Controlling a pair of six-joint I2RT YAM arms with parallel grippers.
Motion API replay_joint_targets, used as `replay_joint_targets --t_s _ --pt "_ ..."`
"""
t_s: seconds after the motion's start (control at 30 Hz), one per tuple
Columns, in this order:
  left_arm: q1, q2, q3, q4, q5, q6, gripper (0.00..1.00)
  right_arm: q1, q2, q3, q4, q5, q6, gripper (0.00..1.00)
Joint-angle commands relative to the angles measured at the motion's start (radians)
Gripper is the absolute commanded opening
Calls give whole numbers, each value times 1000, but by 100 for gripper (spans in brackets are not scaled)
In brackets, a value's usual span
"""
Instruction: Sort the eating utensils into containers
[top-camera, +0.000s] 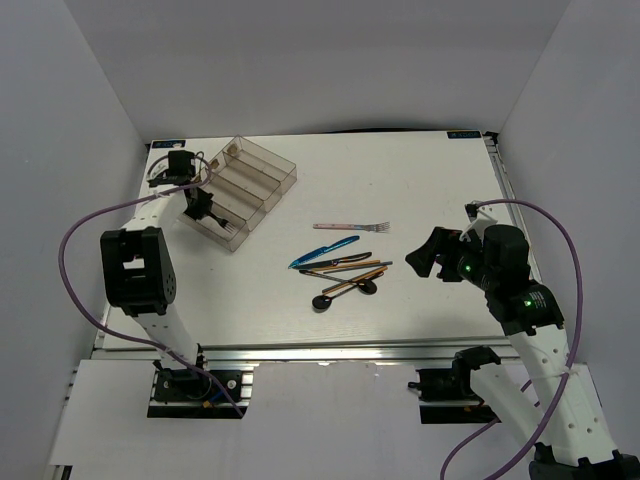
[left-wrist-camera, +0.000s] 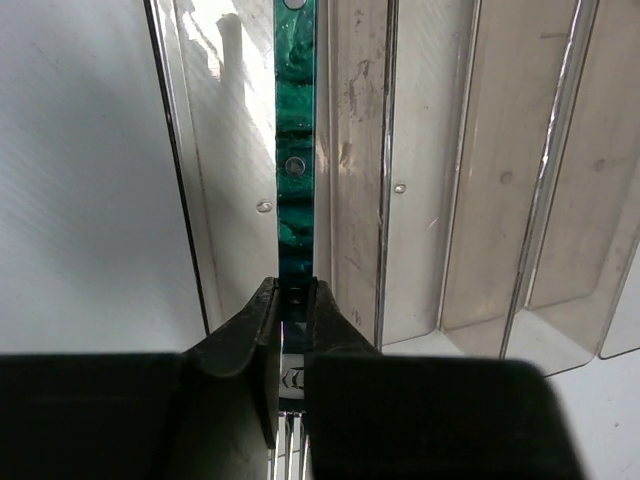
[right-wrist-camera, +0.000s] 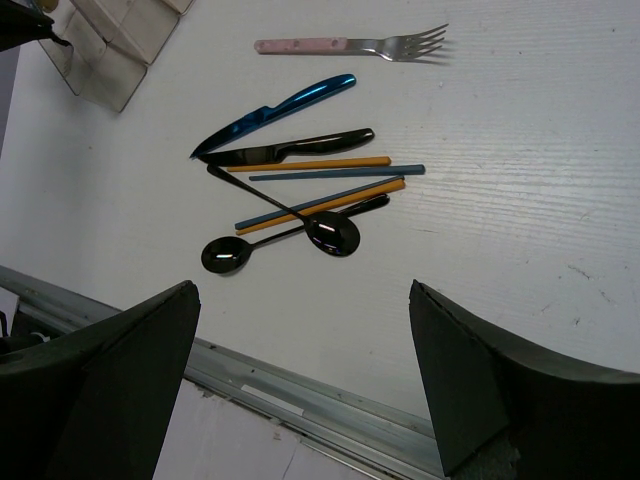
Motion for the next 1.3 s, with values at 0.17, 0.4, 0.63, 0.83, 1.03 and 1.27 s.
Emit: replay_joint_targets --t_s 0.17,0.4,0.63,0.83,1.03,1.27 --pt "6 -61 -11 56 14 -18 62 2 12 11 46 -10 -20 89" --pt "-12 -136 25 81 55 84 80 3 39 25 59 -1 -32 89" --pt "-422 122 448 -50 179 656 94 3 62 34 63 -38 -38 89" --pt "-675 231 509 -109 185 1071 93 3 40 54 36 -58 -45 89" --pt "-689 231 463 -7 365 1174 93 3 28 62 -8 -73 -66 89" --pt "-690 350 573 -76 425 1272 91 3 14 62 -28 -112 -80 89"
